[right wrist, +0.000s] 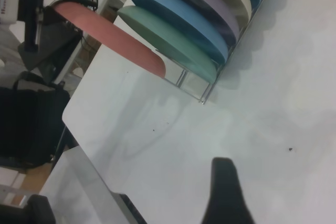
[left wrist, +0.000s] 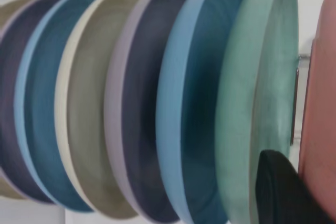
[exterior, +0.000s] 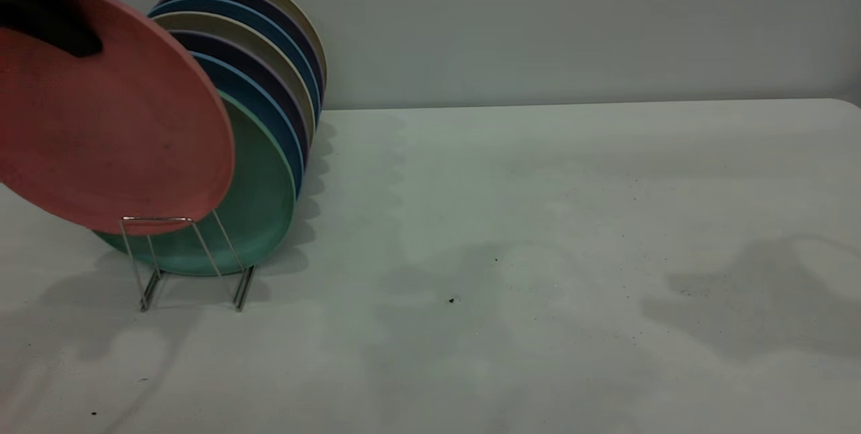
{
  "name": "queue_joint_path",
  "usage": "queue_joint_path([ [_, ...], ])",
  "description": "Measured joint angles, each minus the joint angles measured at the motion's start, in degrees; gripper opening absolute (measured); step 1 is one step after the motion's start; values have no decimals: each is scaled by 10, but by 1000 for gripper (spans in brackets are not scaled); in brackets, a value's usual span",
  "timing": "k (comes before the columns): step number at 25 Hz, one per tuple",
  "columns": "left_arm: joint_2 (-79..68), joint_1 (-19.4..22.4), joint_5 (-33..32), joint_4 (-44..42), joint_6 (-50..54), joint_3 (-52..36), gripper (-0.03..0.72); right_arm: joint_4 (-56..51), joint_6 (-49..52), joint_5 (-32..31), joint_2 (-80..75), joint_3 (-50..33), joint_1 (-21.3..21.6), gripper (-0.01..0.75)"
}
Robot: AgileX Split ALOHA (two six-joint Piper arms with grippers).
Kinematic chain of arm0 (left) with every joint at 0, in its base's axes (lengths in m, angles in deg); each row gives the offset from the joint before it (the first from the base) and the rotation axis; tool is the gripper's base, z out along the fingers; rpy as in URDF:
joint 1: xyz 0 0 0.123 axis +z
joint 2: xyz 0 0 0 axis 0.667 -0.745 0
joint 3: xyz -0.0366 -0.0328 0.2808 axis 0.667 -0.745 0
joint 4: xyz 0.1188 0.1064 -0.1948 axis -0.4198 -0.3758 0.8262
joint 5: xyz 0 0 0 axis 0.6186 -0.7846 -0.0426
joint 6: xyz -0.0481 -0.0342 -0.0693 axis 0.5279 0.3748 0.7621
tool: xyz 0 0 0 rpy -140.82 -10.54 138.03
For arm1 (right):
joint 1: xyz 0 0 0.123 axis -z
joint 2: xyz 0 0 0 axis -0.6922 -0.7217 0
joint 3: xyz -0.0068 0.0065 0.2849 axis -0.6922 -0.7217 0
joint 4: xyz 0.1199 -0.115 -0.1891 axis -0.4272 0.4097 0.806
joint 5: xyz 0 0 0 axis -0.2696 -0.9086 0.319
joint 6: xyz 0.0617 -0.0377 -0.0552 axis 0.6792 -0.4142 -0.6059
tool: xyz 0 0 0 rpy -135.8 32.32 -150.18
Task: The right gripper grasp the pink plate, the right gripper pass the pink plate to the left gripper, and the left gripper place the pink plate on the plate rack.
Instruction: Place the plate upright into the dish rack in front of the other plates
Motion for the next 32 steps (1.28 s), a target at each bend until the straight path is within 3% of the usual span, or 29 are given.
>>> queue_joint_path([
  [11, -24, 0, -13, 20, -8, 1, 143, 0, 0, 0, 0, 0, 0, 547],
  [21, -27, 0, -26, 18, -3, 0, 444, 0, 0, 0, 0, 0, 0, 547],
  [32, 38, 0, -57, 18, 33, 0, 474, -6, 12, 0, 0, 0, 0, 547],
])
